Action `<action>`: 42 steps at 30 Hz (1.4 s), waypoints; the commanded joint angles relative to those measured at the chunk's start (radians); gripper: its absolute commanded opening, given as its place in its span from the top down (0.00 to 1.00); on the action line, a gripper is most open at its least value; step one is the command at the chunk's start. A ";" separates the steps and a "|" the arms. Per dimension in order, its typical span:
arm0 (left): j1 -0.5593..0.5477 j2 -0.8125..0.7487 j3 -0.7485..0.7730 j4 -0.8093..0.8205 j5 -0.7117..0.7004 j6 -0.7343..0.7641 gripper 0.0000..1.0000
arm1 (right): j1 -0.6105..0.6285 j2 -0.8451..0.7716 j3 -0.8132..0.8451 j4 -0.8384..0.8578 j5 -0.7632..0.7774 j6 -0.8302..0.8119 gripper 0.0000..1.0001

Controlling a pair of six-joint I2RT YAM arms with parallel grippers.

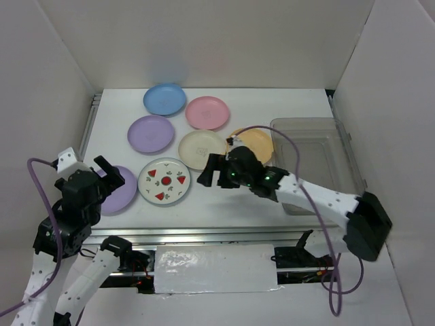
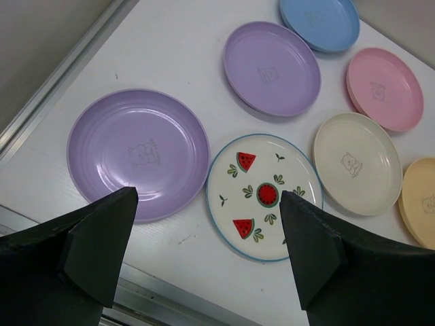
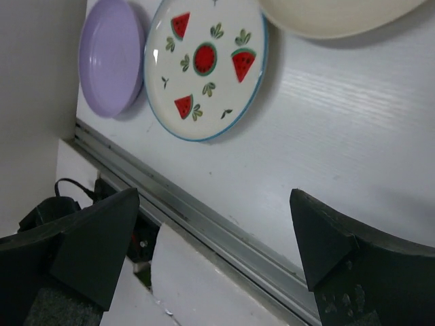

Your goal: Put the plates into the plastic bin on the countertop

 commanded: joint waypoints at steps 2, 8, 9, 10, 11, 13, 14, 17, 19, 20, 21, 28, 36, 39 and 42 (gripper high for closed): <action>0.045 0.058 -0.002 0.056 0.047 0.040 0.01 | 0.083 0.226 0.092 0.243 -0.013 0.110 0.00; 0.091 0.040 -0.014 0.084 0.088 0.067 0.01 | 0.097 0.511 0.133 0.367 -0.023 0.225 0.05; 0.093 0.038 -0.014 0.086 0.090 0.067 0.01 | 0.094 0.525 0.124 0.380 -0.017 0.248 0.06; 0.091 0.034 -0.015 0.086 0.090 0.069 0.01 | 0.095 0.539 0.121 0.392 -0.013 0.257 0.07; 0.093 0.028 -0.014 0.089 0.094 0.071 0.01 | 0.095 0.571 0.124 0.404 -0.011 0.269 0.08; 0.091 0.031 -0.018 0.095 0.102 0.074 0.01 | 0.094 0.603 0.139 0.401 -0.009 0.272 0.12; 0.093 0.032 -0.018 0.095 0.103 0.075 0.01 | 0.092 0.631 0.153 0.397 -0.009 0.283 0.13; 0.093 0.045 -0.017 0.096 0.113 0.078 0.01 | 0.086 0.671 0.153 0.414 -0.006 0.320 0.23; 0.093 0.051 -0.017 0.095 0.113 0.078 0.01 | 0.077 0.692 0.156 0.400 0.003 0.338 0.33; 0.091 0.049 -0.017 0.093 0.114 0.078 0.01 | 0.077 0.702 0.164 0.394 0.013 0.357 0.35; 0.091 0.049 -0.015 0.096 0.113 0.078 0.01 | 0.072 0.706 0.167 0.386 0.014 0.366 0.38; 0.093 0.034 -0.020 0.101 0.114 0.081 0.01 | 0.054 0.749 0.178 0.326 0.053 0.435 0.53; 0.093 0.020 -0.018 0.096 0.107 0.078 0.01 | 0.054 0.737 0.150 0.306 0.063 0.449 0.81; 0.091 0.015 -0.020 0.095 0.103 0.074 0.01 | 0.057 0.725 0.136 0.306 0.060 0.446 0.97; 0.093 0.009 -0.018 0.093 0.099 0.074 0.01 | 0.061 0.683 0.081 0.372 0.037 0.446 1.00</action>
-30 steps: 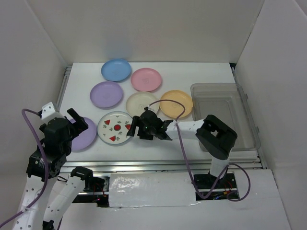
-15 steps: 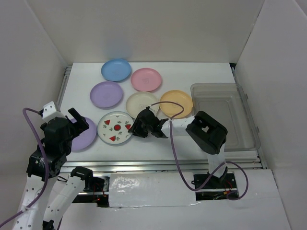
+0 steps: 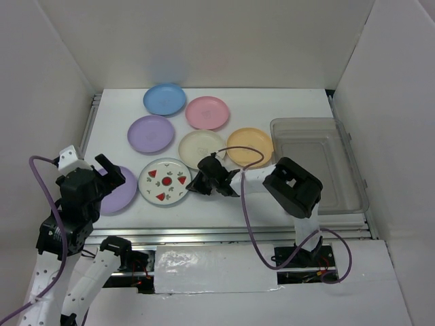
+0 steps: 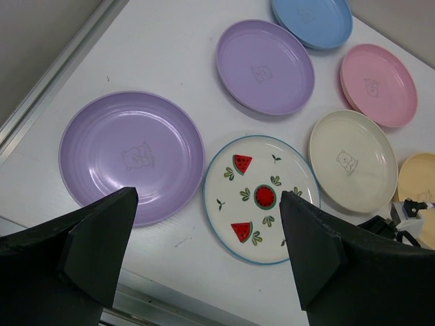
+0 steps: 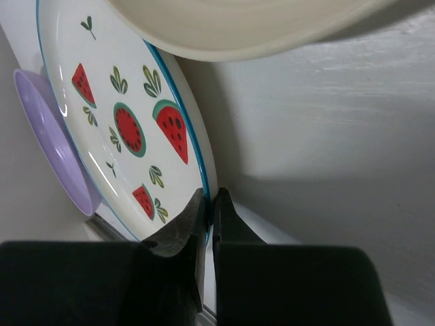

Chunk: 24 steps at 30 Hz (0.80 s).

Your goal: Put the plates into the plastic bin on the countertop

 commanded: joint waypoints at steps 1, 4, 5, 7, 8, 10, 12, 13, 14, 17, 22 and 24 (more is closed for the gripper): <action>0.003 -0.015 -0.004 0.039 -0.012 0.015 0.01 | 0.011 -0.053 -0.089 0.009 0.016 -0.010 1.00; 0.004 -0.019 -0.005 0.040 -0.011 0.015 0.01 | 0.014 -0.164 -0.155 0.088 0.005 -0.015 1.00; 0.004 -0.018 -0.005 0.039 -0.012 0.013 0.01 | 0.014 -0.190 -0.181 0.100 -0.021 -0.028 1.00; 0.003 -0.018 -0.004 0.037 -0.012 0.013 0.01 | 0.027 -0.272 -0.200 0.103 -0.017 -0.036 1.00; 0.004 -0.021 -0.002 0.036 -0.014 0.013 0.01 | 0.031 -0.297 -0.209 0.102 -0.014 -0.051 1.00; 0.004 -0.024 -0.005 0.037 -0.014 0.012 0.01 | 0.034 -0.361 -0.211 0.091 -0.021 -0.073 1.00; 0.004 -0.025 -0.004 0.037 -0.017 0.012 0.01 | 0.032 -0.402 -0.211 0.088 -0.035 -0.082 1.00; 0.003 -0.025 -0.004 0.036 -0.018 0.009 0.01 | 0.029 -0.443 -0.214 0.089 -0.049 -0.087 1.00; 0.004 -0.027 -0.004 0.036 -0.018 0.010 0.01 | 0.029 -0.460 -0.215 0.089 -0.055 -0.087 1.00; 0.004 -0.030 -0.002 0.034 -0.023 0.009 0.01 | 0.025 -0.549 -0.215 0.047 -0.054 -0.119 1.00; 0.004 -0.036 -0.004 0.034 -0.024 0.006 0.01 | -0.089 -0.725 -0.274 0.005 -0.115 -0.096 1.00; 0.003 -0.036 -0.002 0.034 -0.023 0.006 0.01 | -0.184 -0.821 -0.280 -0.108 -0.087 -0.116 1.00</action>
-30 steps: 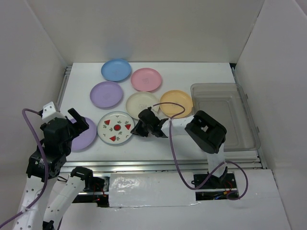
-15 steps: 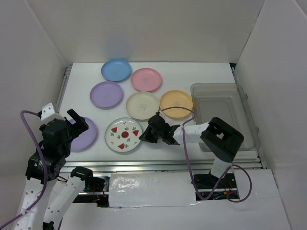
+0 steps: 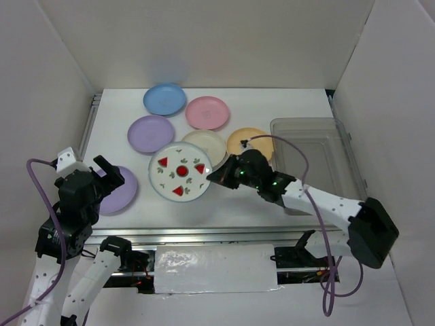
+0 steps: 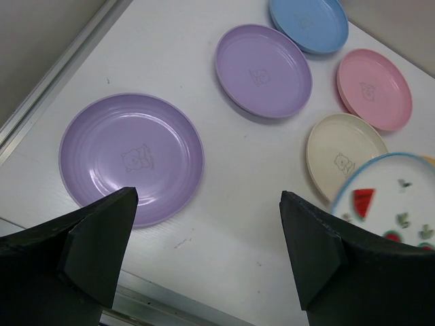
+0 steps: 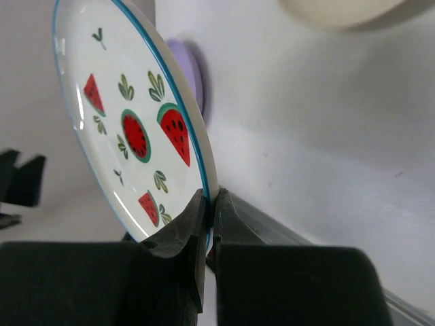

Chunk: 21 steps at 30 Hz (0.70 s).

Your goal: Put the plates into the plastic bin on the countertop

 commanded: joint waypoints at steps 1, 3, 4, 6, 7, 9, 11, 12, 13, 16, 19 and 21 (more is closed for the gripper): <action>0.003 -0.012 0.001 0.033 -0.020 0.007 0.01 | -0.143 -0.180 0.001 -0.032 0.041 0.000 1.00; 0.004 -0.015 0.001 0.034 -0.016 0.008 0.01 | -0.271 -0.291 -0.005 -0.106 0.061 -0.026 1.00; 0.003 -0.015 0.000 0.034 -0.017 0.011 0.01 | -0.326 -0.329 -0.007 -0.172 0.069 -0.034 1.00; 0.004 -0.017 -0.002 0.039 -0.008 0.013 0.01 | -0.499 -0.427 -0.007 -0.266 0.072 -0.061 1.00; 0.003 -0.017 0.000 0.037 -0.006 0.013 0.01 | -0.559 -0.453 -0.005 -0.295 0.066 -0.074 1.00; 0.003 -0.015 -0.002 0.039 -0.003 0.018 0.01 | -0.687 -0.490 0.009 -0.373 0.031 -0.112 1.00; 0.004 -0.015 -0.002 0.042 0.000 0.018 0.01 | -0.881 -0.493 0.012 -0.405 0.002 -0.135 1.00; 0.004 -0.015 -0.002 0.042 0.003 0.018 0.01 | -0.938 -0.481 0.000 -0.409 -0.050 -0.147 1.00; 0.004 -0.014 0.000 0.042 0.003 0.018 0.01 | -1.052 -0.470 -0.008 -0.404 -0.082 -0.153 1.00; 0.004 -0.015 -0.003 0.043 0.007 0.021 0.01 | -1.204 -0.432 -0.042 -0.381 -0.179 -0.166 1.00; 0.004 -0.012 -0.005 0.049 0.018 0.025 0.01 | -1.260 -0.420 -0.074 -0.358 -0.160 -0.164 1.00; 0.004 -0.008 -0.006 0.054 0.029 0.033 0.01 | -1.282 -0.398 -0.103 -0.326 -0.144 -0.155 1.00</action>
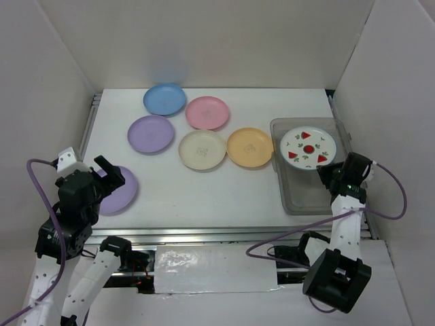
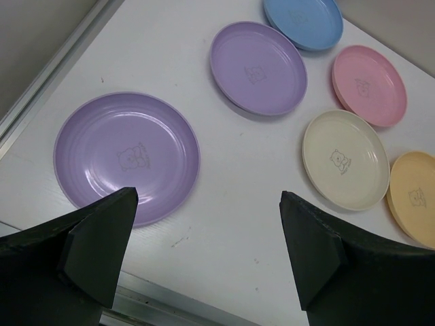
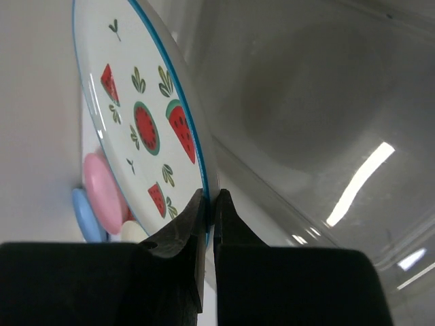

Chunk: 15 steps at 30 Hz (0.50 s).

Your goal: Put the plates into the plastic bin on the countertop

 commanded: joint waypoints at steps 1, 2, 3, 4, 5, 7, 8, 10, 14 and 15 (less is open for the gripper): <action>0.003 0.001 -0.005 0.056 0.031 0.034 0.01 | -0.029 0.007 -0.005 0.141 -0.101 0.013 1.00; 0.003 0.005 -0.005 0.057 0.036 0.034 0.01 | -0.043 0.042 -0.010 0.151 -0.104 0.014 1.00; 0.004 0.010 -0.005 0.057 0.039 0.036 0.01 | -0.045 0.057 -0.019 0.173 -0.102 0.017 1.00; 0.003 0.010 -0.007 0.059 0.045 0.039 0.01 | -0.045 0.074 -0.025 0.185 -0.098 0.019 1.00; 0.004 0.016 -0.007 0.060 0.045 0.039 0.01 | -0.045 0.108 -0.030 0.197 -0.096 0.022 1.00; 0.004 0.018 -0.007 0.062 0.048 0.040 0.01 | -0.048 0.139 -0.040 0.230 -0.084 0.033 1.00; 0.004 0.016 -0.007 0.063 0.050 0.042 0.01 | -0.049 0.168 -0.039 0.239 -0.073 0.031 1.00; 0.003 0.018 -0.008 0.065 0.054 0.045 0.01 | -0.054 0.207 -0.034 0.250 -0.061 0.025 1.00; 0.003 0.022 -0.008 0.068 0.062 0.046 0.01 | -0.060 0.255 -0.028 0.268 -0.058 0.002 0.94; 0.004 0.024 -0.008 0.068 0.062 0.048 0.01 | -0.065 0.260 -0.028 0.283 -0.067 -0.001 0.88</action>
